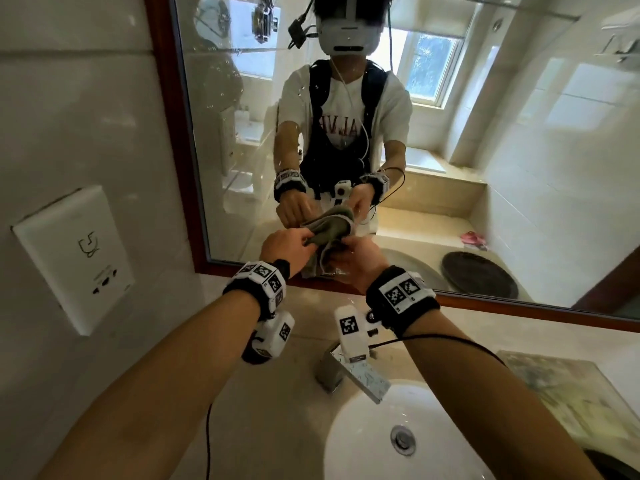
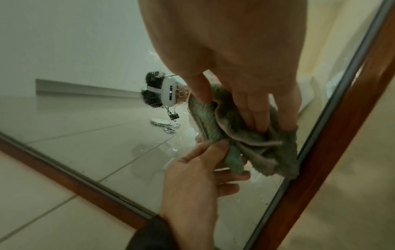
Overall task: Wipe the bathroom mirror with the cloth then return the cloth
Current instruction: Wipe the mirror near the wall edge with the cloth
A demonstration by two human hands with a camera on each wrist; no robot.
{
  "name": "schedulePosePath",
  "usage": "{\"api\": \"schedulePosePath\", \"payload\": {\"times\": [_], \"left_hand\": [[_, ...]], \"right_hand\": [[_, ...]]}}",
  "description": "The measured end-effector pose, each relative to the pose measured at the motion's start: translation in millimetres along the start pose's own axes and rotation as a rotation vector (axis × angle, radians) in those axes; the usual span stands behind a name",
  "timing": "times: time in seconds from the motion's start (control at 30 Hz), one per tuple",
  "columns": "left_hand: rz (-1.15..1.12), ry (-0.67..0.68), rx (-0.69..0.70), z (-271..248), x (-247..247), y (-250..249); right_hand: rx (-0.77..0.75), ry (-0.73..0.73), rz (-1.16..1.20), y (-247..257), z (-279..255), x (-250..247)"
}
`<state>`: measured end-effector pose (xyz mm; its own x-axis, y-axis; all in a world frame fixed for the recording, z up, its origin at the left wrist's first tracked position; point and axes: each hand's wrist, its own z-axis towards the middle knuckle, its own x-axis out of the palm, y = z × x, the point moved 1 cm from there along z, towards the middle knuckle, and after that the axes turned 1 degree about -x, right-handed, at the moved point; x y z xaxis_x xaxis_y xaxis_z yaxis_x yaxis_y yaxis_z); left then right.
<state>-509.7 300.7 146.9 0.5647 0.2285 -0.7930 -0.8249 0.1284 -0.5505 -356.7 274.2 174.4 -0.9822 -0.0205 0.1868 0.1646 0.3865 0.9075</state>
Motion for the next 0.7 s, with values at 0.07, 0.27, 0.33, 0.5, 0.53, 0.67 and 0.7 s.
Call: {"api": "schedulePosePath", "payload": {"times": [0.07, 0.27, 0.33, 0.5, 0.53, 0.67, 0.7], "left_hand": [[0.003, -0.039, -0.013, -0.8, -4.0, 1.1], [-0.107, -0.071, -0.07, -7.2, -17.8, 5.2], [-0.159, -0.09, -0.102, -9.8, -22.8, 8.5], [-0.038, -0.288, -0.107, -19.8, -42.8, 17.9], [-0.026, -0.327, -0.079, -21.2, -44.6, 20.8], [0.009, -0.302, 0.031, -22.6, -40.5, 30.4], [0.003, -0.284, 0.032, -21.8, -38.9, 31.4]], "right_hand": [[-0.032, -0.07, -0.039, 1.9, 2.4, -7.8], [-0.077, -0.079, -0.051, 5.9, 10.8, 9.5], [-0.086, -0.079, -0.041, 7.2, 14.3, 22.3], [-0.092, 0.017, -0.086, 13.0, 9.4, 49.2], [-0.096, 0.035, -0.093, 14.5, 8.5, 52.8], [-0.108, 0.066, -0.143, 22.6, 2.8, 62.4], [-0.113, 0.065, -0.161, 23.3, 2.3, 62.7]]}}
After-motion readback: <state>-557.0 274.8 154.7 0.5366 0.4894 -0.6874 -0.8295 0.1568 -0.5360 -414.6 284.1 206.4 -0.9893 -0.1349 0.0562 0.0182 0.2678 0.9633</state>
